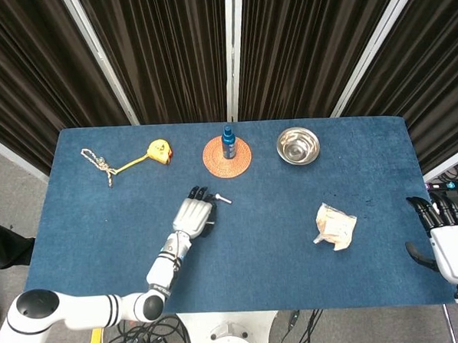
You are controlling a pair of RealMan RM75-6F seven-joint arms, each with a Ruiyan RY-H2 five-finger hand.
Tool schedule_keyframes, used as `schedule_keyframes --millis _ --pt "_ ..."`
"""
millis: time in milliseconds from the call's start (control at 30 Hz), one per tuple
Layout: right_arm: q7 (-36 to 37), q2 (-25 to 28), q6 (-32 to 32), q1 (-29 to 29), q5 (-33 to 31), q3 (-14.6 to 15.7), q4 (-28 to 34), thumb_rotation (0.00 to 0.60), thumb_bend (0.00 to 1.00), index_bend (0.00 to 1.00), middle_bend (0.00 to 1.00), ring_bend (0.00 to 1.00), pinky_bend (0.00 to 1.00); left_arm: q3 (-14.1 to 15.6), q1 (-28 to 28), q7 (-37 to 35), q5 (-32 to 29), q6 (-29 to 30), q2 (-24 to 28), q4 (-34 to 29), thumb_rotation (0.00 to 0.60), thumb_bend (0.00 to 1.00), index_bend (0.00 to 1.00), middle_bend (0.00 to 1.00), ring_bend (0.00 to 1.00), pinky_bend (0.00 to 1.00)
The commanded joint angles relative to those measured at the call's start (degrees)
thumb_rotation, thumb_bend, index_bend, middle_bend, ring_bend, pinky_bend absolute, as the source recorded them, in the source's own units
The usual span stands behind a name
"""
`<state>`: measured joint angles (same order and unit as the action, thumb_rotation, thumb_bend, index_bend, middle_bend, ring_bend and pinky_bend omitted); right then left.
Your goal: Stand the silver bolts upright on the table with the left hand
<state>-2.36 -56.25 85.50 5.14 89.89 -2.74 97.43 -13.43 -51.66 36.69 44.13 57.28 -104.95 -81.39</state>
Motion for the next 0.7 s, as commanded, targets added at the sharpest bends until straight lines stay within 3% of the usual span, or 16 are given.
schedule_keyframes --millis 33,700 --pt "-0.1 0.0 0.0 0.0 0.0 0.0 0.1 0.600 0.19 0.09 0.14 0.00 0.02 -0.8 1.2 -3.5 1.2 -0.6 1.3 -0.8 0.600 0.37 0.54 0.21 0.04 0.00" --pt "-1.7 0.2 0.1 0.1 0.4 -0.1 1.5 0.600 0.19 0.09 0.14 0.00 0.02 -2.8 4.1 -17.4 2.2 -4.1 3.6 1.8 0.600 0.37 0.52 0.21 0.04 0.00"
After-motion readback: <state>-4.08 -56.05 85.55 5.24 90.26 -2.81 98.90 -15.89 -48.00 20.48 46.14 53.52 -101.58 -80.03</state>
